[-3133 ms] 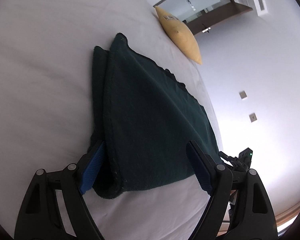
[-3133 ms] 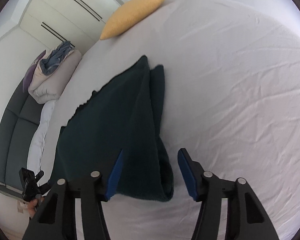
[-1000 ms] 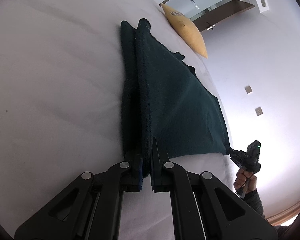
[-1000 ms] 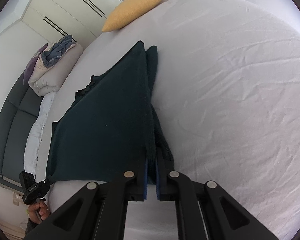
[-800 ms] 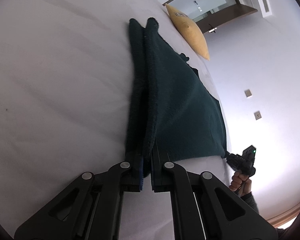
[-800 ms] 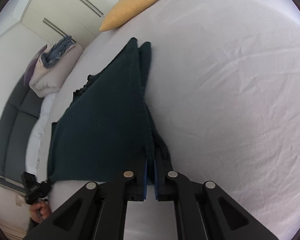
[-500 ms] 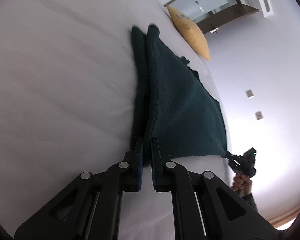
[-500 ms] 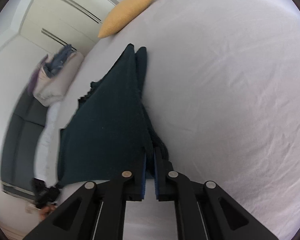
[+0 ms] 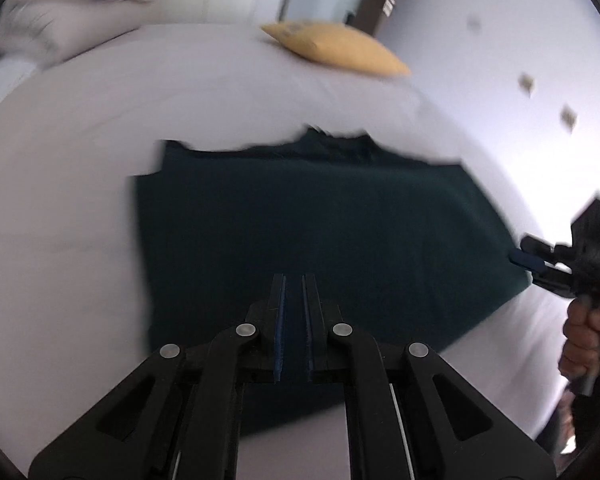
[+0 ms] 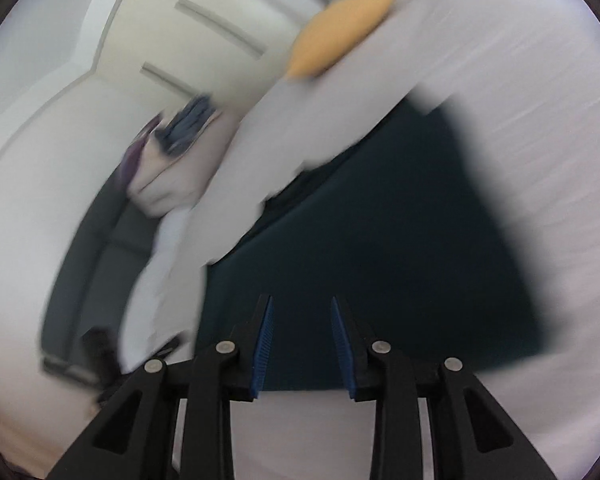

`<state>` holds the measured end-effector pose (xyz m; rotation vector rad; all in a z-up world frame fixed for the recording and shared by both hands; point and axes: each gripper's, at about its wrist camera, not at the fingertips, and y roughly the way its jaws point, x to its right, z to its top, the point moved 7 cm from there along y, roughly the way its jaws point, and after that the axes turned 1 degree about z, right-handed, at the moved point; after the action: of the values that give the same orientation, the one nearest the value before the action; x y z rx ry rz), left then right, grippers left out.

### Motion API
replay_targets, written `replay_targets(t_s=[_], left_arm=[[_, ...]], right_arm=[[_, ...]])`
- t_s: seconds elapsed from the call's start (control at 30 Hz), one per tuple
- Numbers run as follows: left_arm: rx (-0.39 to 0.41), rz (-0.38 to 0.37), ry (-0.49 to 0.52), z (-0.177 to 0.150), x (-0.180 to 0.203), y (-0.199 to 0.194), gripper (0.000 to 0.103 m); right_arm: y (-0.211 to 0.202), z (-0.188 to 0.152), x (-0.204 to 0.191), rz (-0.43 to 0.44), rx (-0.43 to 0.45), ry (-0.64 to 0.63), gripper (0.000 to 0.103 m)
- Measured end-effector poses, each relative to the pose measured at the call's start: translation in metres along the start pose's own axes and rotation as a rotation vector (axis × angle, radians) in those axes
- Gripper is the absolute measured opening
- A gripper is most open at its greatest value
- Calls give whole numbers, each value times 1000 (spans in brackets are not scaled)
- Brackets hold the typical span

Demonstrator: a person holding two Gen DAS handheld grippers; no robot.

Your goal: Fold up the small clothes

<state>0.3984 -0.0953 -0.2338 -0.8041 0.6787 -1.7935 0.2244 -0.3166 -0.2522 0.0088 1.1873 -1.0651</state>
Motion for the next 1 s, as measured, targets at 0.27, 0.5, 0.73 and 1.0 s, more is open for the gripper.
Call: replay_targets(t_s=[0.27,0.5,0.73,1.0], left_arm=[[-54,10,4,-24,8,48,7],[-44,16,33,-30,5,43,7],[-36,31,48,-33,10,42,7],[-37,23,41,-32,4,41,7]], right_arm=[[102,-45,2,13,-173,2,0],[-1,-13,77,-107,77,139,0],[-122,5,122,-305,386,274,15],[1,5,-4,-83,152,11,27]])
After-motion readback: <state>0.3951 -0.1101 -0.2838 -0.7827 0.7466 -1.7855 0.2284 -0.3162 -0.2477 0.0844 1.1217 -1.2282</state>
